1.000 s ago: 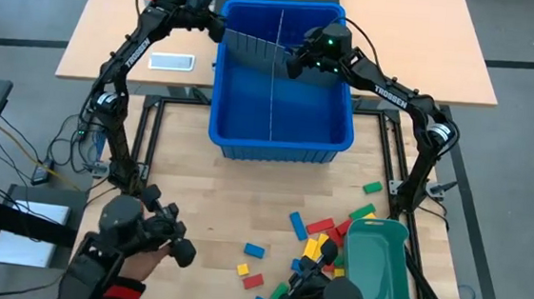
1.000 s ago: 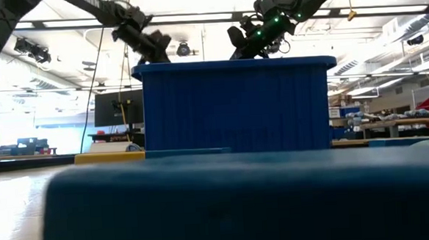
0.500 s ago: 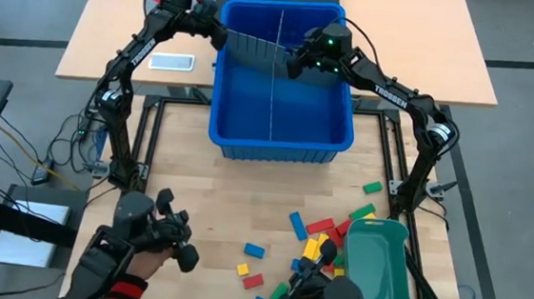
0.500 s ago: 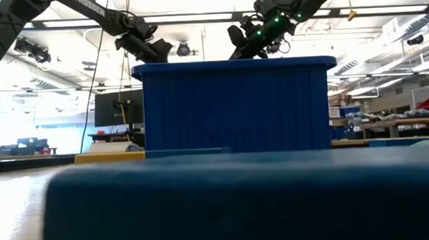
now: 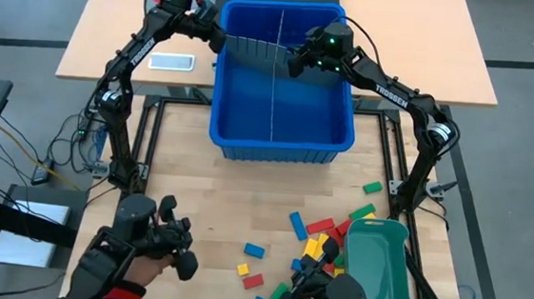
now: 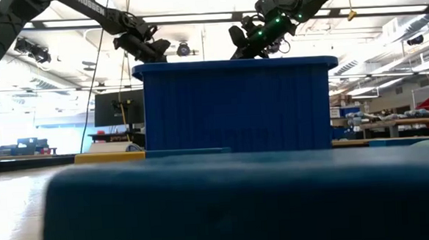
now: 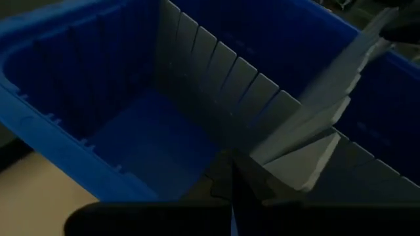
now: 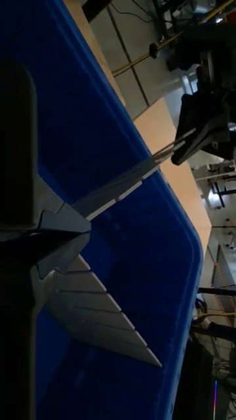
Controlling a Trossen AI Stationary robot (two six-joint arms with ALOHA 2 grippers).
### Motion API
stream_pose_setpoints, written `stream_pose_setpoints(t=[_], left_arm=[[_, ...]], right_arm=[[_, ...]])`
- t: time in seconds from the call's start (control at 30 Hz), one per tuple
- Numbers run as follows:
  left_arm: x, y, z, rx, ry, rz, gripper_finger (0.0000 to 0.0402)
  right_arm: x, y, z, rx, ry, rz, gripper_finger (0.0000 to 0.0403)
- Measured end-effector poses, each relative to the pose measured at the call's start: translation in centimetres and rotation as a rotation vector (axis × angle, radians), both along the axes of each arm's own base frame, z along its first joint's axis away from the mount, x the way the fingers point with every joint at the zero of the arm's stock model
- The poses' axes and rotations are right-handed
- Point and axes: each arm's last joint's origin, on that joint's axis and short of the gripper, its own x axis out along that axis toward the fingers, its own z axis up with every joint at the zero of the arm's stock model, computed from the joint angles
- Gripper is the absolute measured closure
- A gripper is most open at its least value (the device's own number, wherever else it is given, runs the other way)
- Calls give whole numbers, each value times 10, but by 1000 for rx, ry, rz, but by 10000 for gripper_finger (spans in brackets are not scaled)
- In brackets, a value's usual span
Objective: Sort Items/Unsort Items
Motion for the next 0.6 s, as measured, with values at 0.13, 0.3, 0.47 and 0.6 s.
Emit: stream_pose_setpoints(t=[0.13, 0.3, 0.47, 0.6], left_arm=[[2, -3, 13, 25, -15, -14, 400], [6, -8, 26, 50, -44, -46, 400], [10, -12, 26, 32, -34, -59, 400], [11, -12, 27, 46, -13, -21, 392]], right_arm=[[0, 0, 0, -1, 0, 0, 397], [0, 0, 0, -4, 2, 0, 400], [-1, -1, 0, -5, 3, -1, 398], [-1, -1, 0, -3, 0, 10, 390]])
